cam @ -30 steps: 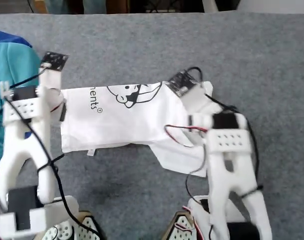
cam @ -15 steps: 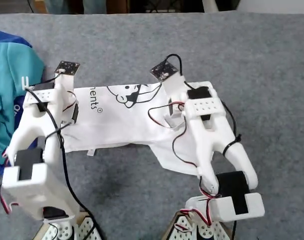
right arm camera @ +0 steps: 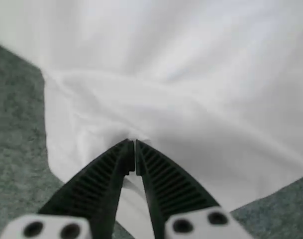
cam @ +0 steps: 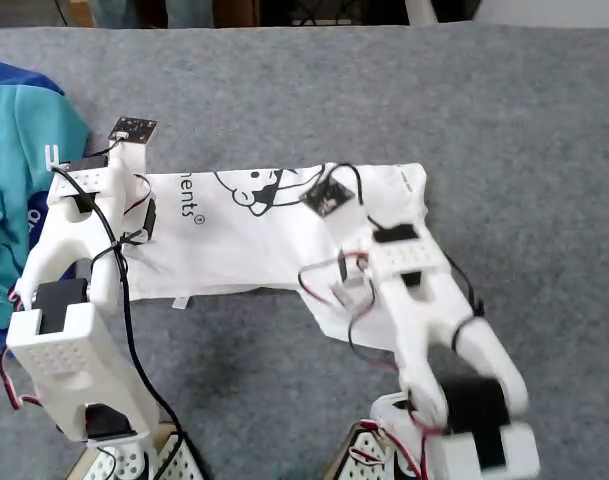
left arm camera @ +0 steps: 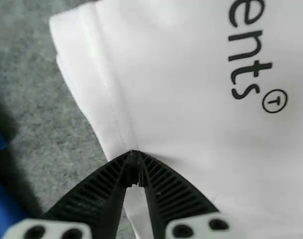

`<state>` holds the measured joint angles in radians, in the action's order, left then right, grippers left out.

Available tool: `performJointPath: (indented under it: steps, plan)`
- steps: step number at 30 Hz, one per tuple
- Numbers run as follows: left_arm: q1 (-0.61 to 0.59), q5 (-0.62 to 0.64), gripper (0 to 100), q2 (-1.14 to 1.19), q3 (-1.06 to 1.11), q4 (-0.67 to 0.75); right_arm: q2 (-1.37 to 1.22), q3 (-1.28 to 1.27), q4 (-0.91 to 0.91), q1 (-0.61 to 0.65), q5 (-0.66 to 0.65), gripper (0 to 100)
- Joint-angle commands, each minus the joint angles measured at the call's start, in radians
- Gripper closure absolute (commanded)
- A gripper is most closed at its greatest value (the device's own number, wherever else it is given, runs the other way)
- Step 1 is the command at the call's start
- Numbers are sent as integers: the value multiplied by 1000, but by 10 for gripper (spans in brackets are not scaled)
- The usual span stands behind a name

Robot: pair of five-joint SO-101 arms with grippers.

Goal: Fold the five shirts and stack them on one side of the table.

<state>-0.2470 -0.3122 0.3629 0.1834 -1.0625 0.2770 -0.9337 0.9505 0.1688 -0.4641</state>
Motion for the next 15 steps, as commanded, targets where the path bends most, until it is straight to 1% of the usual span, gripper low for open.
performJointPath:
  steps: [1,6,9,12,15]
  plan:
    - [-22,9,971,2,-31,6,209,-124,-9,9,-3,985]
    - [-21,9,971,0,-28,6,386,-305,-8,51,-64,985]
    - [-21,9,971,0,-27,5,424,-325,-3,51,-101,985]
    - [-22,9,971,0,-25,5,456,-222,80,21,-160,985]
    - [-24,9,971,0,-25,3,467,-64,152,-3,-160,985]
